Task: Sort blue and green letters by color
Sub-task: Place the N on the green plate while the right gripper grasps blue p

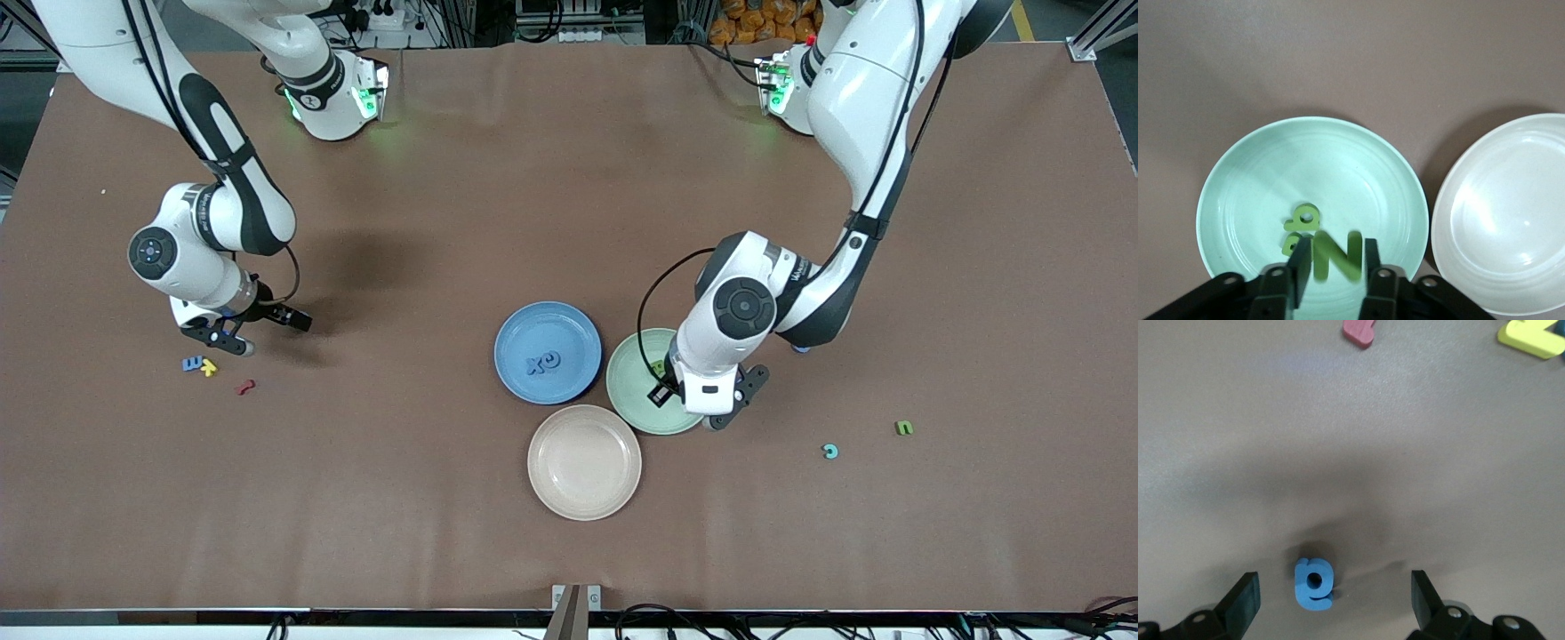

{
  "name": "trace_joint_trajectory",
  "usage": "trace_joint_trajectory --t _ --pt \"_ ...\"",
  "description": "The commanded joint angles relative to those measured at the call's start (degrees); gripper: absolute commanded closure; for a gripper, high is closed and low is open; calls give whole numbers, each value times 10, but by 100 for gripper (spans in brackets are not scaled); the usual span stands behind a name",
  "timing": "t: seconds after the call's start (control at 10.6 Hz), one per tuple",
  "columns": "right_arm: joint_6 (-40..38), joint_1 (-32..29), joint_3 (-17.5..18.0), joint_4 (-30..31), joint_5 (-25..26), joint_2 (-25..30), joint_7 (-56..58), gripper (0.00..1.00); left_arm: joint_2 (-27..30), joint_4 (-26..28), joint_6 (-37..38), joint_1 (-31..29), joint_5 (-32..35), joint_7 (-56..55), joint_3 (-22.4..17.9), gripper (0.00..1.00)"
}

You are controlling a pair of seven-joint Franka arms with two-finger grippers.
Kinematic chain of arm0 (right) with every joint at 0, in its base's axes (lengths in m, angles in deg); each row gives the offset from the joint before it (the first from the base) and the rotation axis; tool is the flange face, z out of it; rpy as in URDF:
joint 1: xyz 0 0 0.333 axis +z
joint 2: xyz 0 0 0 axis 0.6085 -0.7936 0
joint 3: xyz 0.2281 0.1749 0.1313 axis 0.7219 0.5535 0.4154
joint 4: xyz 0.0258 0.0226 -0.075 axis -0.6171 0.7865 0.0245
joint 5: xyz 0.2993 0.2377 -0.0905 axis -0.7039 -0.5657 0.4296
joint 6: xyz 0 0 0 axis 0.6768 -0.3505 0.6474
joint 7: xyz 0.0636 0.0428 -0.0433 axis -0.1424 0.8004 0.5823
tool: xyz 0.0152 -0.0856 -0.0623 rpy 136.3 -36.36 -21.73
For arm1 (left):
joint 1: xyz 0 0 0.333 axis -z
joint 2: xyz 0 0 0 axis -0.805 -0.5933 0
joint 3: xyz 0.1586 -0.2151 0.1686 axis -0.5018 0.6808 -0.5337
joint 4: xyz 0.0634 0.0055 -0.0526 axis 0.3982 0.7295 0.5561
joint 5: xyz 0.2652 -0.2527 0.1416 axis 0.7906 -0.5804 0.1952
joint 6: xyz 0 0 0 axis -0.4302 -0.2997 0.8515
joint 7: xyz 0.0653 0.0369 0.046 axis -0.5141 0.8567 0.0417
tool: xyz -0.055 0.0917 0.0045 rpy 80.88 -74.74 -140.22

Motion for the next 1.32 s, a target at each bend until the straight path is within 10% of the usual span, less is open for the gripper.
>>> trace_joint_trajectory --t 0.0,0.85,0.94,1.03,1.22 --pt "4 -5 9 7 -9 -3 -4 0 12 12 24 5 23 8 -6 0" --pt "8 1 10 5 -16 -17 -4 0 42 53 74 -162 106 218 73 0" --pt "7 2 10 5 -16 -17 -4 32 42 56 75 -189 117 252 85 0" --pt "7 2 10 5 -16 -17 -4 85 41 58 75 -214 123 281 97 0" --pt "7 3 11 5 -16 -17 -4 100 41 63 75 -252 133 357 98 0"
